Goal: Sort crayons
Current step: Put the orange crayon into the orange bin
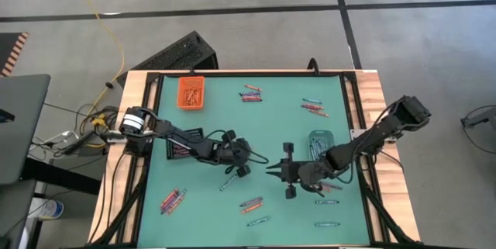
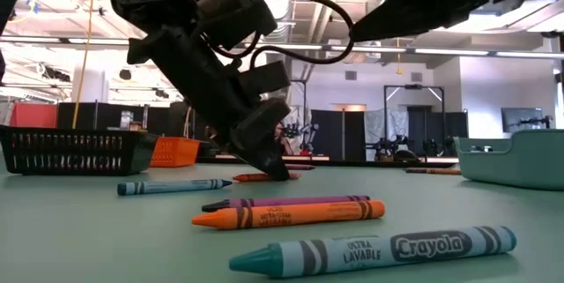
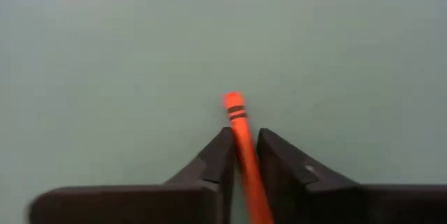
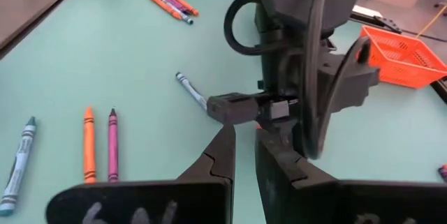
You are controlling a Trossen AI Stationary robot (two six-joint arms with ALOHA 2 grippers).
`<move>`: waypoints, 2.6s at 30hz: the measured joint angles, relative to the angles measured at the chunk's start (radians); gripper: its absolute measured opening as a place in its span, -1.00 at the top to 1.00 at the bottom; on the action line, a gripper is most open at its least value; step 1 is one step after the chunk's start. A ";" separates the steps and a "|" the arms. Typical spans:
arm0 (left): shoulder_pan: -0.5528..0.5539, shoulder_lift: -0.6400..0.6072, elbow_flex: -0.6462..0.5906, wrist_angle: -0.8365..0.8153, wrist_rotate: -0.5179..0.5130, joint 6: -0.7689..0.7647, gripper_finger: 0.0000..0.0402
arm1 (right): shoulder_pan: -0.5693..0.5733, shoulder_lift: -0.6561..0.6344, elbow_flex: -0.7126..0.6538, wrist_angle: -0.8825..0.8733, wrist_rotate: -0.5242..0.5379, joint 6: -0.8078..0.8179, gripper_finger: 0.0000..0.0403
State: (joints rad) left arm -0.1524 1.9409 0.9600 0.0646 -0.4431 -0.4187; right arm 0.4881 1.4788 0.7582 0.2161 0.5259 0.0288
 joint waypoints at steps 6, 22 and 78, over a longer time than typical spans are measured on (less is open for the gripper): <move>0.001 -0.005 -0.001 0.020 -0.024 0.036 0.93 | -0.007 -0.002 0.000 0.008 0.000 -0.002 0.73; 0.298 -0.468 -0.109 -0.216 -0.287 0.204 0.92 | -0.006 -0.002 0.000 0.002 0.000 0.020 0.73; 0.226 -1.028 -0.380 -0.312 0.575 0.001 0.50 | -0.058 -0.001 0.000 0.034 -0.004 0.026 0.73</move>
State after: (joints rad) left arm 0.0733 0.9127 0.5804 -0.2473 0.1321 -0.4178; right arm 0.4305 1.4780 0.7582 0.2500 0.5220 0.0551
